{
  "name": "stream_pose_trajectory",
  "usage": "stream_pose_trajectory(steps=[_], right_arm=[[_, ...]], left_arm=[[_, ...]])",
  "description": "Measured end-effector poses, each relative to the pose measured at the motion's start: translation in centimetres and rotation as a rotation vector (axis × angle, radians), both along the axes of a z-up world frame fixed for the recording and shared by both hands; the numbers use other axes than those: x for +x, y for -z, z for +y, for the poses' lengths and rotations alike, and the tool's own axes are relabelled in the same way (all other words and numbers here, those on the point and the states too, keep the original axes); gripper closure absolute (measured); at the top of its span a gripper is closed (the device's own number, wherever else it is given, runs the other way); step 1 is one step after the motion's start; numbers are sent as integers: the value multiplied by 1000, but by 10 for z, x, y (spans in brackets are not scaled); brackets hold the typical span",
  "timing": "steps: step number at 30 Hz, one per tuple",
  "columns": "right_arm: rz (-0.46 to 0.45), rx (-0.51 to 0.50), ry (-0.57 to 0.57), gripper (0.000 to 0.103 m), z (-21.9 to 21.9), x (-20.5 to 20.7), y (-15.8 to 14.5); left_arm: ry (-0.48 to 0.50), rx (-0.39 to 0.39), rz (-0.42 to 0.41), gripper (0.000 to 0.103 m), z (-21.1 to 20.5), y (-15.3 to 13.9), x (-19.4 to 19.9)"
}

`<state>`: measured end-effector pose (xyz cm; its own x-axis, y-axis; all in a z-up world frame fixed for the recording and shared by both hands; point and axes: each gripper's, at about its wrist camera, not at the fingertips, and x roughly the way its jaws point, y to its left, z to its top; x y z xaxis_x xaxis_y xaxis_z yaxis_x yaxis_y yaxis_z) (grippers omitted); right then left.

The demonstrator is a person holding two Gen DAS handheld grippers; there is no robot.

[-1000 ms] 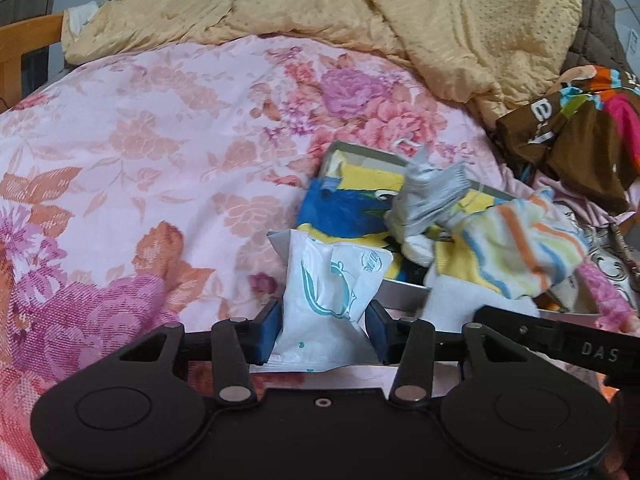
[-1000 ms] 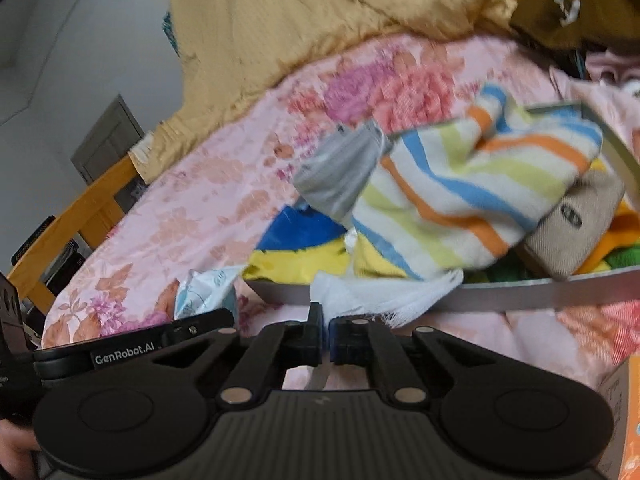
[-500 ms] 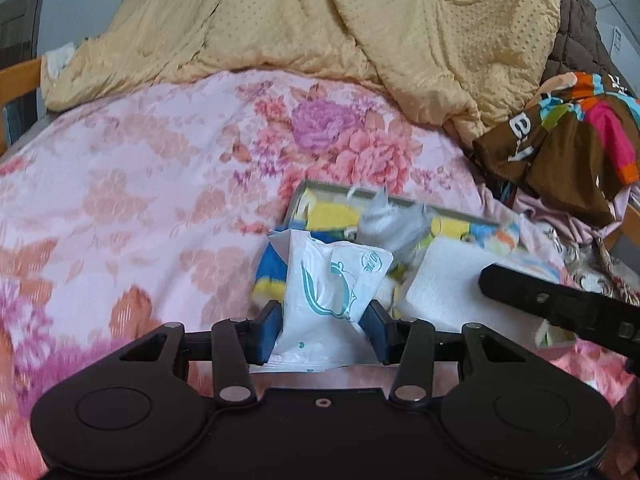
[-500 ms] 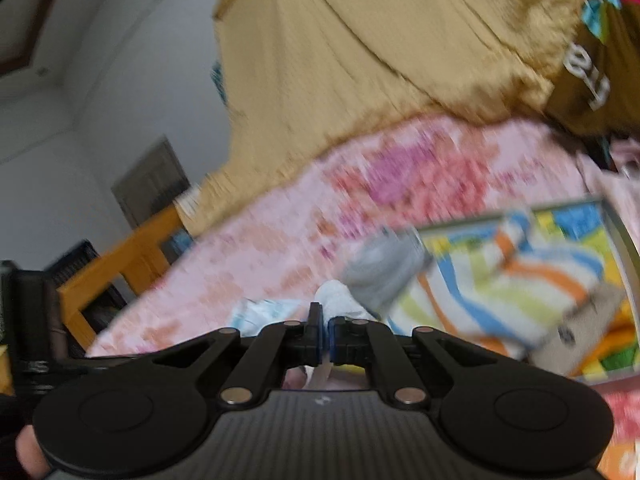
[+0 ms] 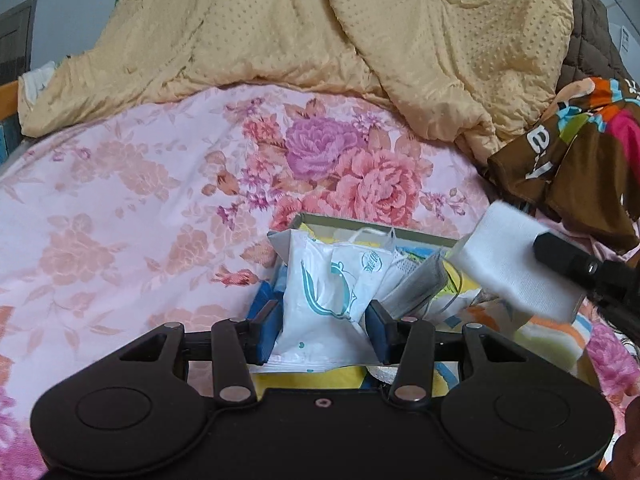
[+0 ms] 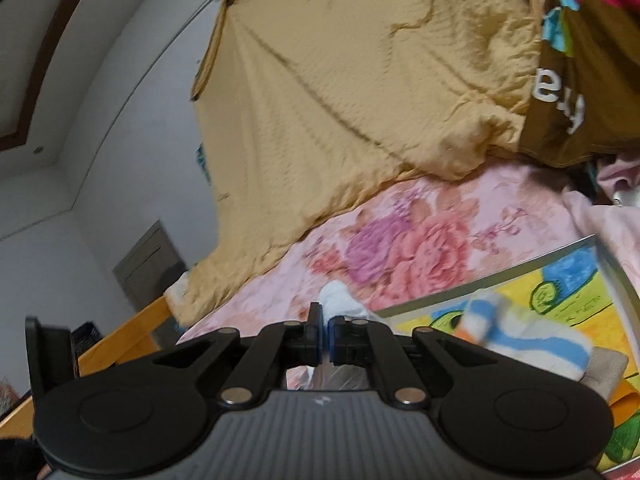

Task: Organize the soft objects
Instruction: 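Lift packaged mask and white cloth and carry them over the painting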

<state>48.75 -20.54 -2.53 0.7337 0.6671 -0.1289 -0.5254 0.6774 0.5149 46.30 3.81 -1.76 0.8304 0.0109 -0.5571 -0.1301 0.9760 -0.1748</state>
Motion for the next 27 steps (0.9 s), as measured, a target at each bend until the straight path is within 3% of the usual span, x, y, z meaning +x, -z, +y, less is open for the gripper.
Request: stream_pose_trajectory(steps=[6, 11, 21, 27], right_arm=[[40, -18, -23, 99, 7, 10, 11], [106, -97, -56, 98, 24, 13, 21], [249, -146, -44, 95, 29, 23, 37], [265, -156, -22, 91, 29, 23, 38]], left_arm=[[9, -17, 29, 55, -8, 22, 10], [11, -30, 62, 56, -11, 33, 15], [1, -53, 90, 56, -7, 39, 20], [2, -47, 98, 56, -10, 41, 21]])
